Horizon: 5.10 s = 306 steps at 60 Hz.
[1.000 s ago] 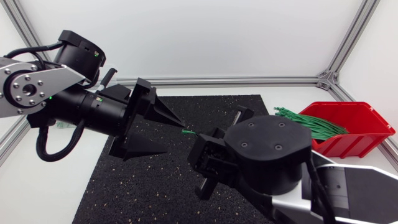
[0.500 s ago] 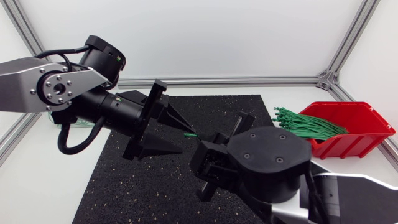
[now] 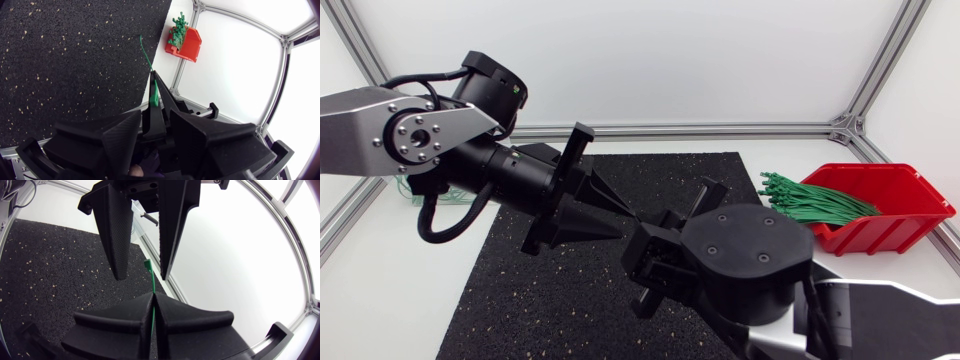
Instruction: Take a green cable tie from the red box, thread the tail through the head to close it, then place it in the transparent bin on the left.
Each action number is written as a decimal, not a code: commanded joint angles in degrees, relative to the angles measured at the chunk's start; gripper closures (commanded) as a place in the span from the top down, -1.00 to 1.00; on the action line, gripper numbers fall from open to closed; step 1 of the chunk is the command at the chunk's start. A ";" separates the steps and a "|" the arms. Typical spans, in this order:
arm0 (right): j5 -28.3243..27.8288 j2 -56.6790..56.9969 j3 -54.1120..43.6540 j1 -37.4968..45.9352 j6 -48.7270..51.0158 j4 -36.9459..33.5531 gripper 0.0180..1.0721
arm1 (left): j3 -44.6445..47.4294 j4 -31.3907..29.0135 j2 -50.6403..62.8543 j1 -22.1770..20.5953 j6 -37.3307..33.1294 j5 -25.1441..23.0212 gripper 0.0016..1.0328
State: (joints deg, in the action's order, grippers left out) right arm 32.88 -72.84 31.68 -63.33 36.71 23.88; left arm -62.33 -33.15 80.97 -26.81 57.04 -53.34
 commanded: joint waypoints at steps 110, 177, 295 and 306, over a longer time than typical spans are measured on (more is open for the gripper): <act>-11.35 11.14 0.49 3.04 -2.52 -17.99 0.05 | -3.77 2.82 -0.55 3.78 -7.47 9.92 -0.92; -84.83 -11.80 34.59 36.26 23.23 -77.76 0.04 | -9.04 -18.45 -0.64 -8.26 -51.41 9.13 -0.92; -99.42 -8.81 34.94 43.91 -4.80 -72.92 -0.89 | 18.91 47.03 -14.79 -1.93 -23.73 7.29 0.91; -99.33 -2.75 26.68 40.04 -27.30 -50.33 -0.89 | 19.43 52.66 -15.40 -1.14 -19.24 7.29 0.91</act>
State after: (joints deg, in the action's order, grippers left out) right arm -66.22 -78.28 62.35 -21.43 20.43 -31.48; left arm -44.27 17.23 66.43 -28.67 34.44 -45.45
